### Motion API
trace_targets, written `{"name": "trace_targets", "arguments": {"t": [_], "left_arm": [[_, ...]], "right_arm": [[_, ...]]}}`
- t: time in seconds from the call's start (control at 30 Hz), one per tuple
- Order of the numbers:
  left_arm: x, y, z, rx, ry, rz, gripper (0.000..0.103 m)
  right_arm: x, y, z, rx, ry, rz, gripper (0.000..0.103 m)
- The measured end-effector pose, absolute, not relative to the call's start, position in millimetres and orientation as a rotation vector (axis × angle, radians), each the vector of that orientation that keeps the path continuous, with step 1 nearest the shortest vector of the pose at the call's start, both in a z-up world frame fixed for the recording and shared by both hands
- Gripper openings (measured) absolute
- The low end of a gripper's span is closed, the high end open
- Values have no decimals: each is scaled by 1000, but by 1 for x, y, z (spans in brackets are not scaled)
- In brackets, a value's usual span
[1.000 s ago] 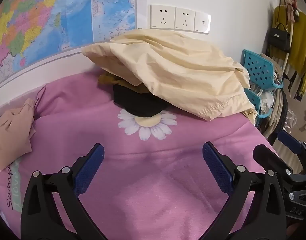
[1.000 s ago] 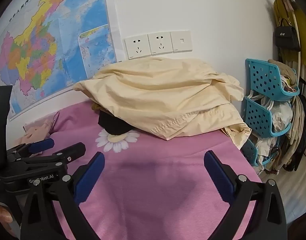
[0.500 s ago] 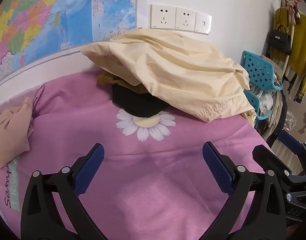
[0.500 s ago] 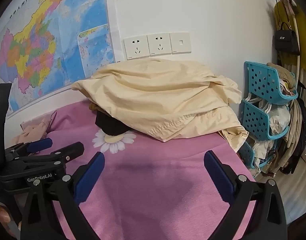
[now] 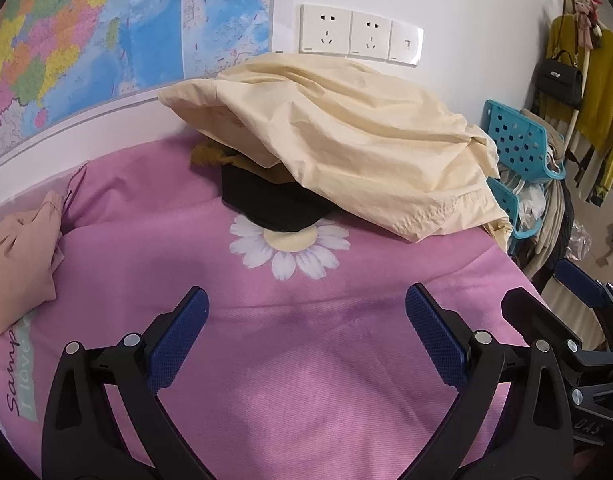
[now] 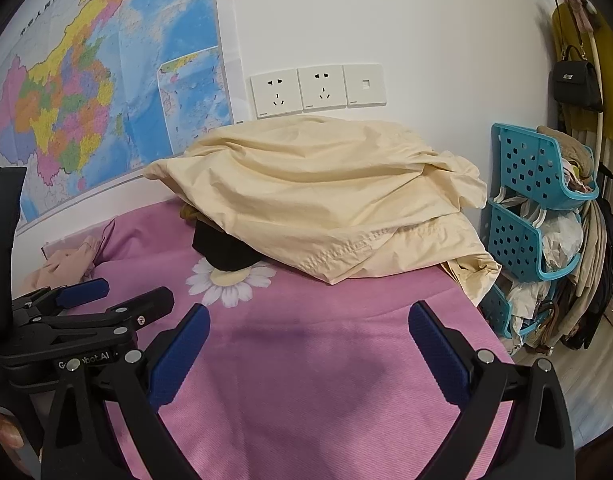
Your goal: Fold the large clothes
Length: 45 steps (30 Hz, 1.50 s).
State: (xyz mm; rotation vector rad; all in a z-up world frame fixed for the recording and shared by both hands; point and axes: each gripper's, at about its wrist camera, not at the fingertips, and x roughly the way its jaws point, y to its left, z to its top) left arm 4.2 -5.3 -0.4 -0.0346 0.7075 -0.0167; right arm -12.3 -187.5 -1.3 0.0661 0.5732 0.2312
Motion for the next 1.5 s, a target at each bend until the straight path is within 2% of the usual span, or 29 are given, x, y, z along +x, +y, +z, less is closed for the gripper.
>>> {"name": "trace_targets", "arguments": {"t": [1.5], "left_arm": [[10,-2,-4,-54,723,-11,98]], "right_arm": [[-5,-181,-2,51,572,236,97]]}}
